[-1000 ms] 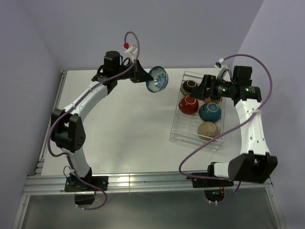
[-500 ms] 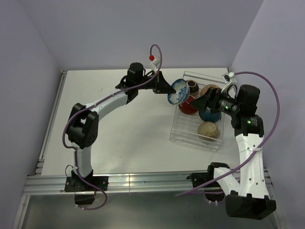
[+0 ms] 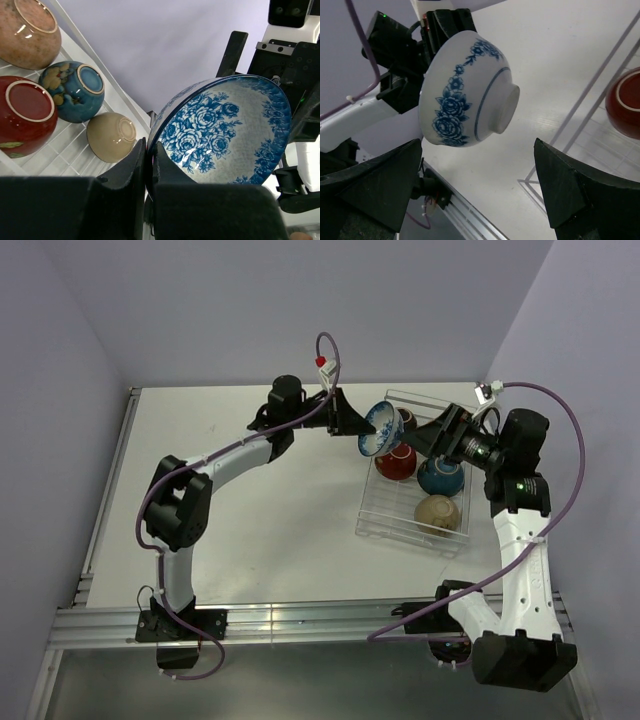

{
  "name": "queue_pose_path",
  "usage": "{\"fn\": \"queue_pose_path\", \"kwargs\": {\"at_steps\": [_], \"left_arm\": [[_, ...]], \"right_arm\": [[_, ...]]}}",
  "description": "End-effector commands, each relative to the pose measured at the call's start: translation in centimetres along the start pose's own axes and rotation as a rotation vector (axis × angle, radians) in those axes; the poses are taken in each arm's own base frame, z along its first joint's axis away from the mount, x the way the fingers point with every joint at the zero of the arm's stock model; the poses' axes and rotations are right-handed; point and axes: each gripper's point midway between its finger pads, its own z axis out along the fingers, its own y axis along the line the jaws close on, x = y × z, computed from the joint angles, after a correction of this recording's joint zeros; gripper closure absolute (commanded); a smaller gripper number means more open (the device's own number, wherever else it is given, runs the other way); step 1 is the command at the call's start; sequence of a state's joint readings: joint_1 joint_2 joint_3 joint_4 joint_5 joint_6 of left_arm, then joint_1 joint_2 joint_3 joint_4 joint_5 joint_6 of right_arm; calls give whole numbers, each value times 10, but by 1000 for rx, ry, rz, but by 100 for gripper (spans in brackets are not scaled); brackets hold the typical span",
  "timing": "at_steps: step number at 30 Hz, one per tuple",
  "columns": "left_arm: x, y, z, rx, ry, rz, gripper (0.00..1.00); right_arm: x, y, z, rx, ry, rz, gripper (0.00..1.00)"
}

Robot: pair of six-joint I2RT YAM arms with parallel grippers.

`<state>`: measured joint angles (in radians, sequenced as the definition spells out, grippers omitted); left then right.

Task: Load the bowls into the dish rack

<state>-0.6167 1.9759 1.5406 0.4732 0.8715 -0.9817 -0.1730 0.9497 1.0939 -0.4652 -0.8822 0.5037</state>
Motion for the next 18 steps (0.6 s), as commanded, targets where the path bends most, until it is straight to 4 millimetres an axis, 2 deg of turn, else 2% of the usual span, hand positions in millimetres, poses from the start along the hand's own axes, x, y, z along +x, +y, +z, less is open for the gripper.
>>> {"fn": "queue_pose_path", "kwargs": {"at_steps": [1, 8, 12, 18], "left_arm": [[-7, -29, 3, 86, -20, 61, 100], [-5, -31, 5, 89, -15, 67, 100], [-3, -34, 8, 96, -9, 76, 100], [3, -31, 9, 86, 3, 70, 100]], "right_arm": [[-14, 31, -6, -124, -57, -19, 0], [-14, 21, 2, -100, -28, 18, 0], [-6, 14, 8, -88, -14, 47, 0], [1, 23, 11, -144, 19, 59, 2]]}}
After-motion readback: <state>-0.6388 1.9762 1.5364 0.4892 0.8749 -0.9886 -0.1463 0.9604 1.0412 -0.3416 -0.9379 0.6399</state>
